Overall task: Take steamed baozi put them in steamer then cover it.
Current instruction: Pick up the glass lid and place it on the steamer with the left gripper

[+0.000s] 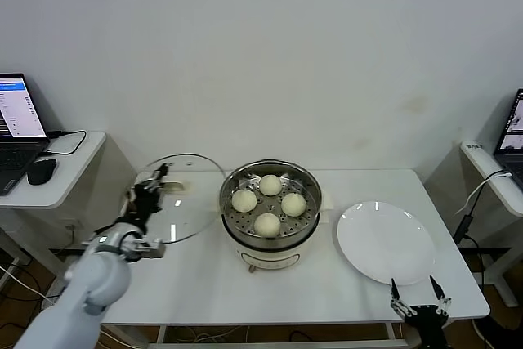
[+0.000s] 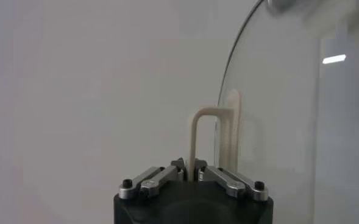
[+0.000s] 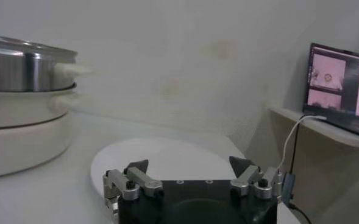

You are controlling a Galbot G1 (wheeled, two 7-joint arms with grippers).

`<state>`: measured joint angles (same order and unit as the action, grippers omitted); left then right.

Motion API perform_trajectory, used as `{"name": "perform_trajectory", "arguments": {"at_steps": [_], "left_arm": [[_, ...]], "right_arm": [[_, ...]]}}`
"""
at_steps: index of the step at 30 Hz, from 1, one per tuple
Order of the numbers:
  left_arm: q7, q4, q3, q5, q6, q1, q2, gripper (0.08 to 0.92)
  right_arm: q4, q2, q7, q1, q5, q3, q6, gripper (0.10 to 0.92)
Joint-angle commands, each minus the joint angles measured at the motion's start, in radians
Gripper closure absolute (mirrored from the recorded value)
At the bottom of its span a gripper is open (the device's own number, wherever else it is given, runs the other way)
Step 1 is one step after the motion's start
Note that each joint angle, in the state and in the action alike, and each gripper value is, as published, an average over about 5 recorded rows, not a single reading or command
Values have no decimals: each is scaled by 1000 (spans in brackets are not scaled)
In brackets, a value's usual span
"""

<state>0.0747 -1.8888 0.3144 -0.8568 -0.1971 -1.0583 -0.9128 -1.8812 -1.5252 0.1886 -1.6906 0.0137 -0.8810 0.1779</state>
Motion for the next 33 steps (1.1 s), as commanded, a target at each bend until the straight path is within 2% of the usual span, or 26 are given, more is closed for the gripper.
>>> {"name": "perform_trajectory", "arguments": {"at_steps": [1,10,18,33], "left_arm": [[110,12,-336,-124,-177,275,-146,845],[206,46,-378,-227,-261,313,-250,845],[233,127,-369,-370,-264,320,-397,845],[228,257,-377,-455,-256,323,-509,845]], "right_arm": [[39,-26,-8,17,-97,48,18,202],[66,-40,-15,35,-134,63,28,203],[87,-44,-18,40,-155,67,39,203],[97,-44,-20,40,-167,70,45,203]]}}
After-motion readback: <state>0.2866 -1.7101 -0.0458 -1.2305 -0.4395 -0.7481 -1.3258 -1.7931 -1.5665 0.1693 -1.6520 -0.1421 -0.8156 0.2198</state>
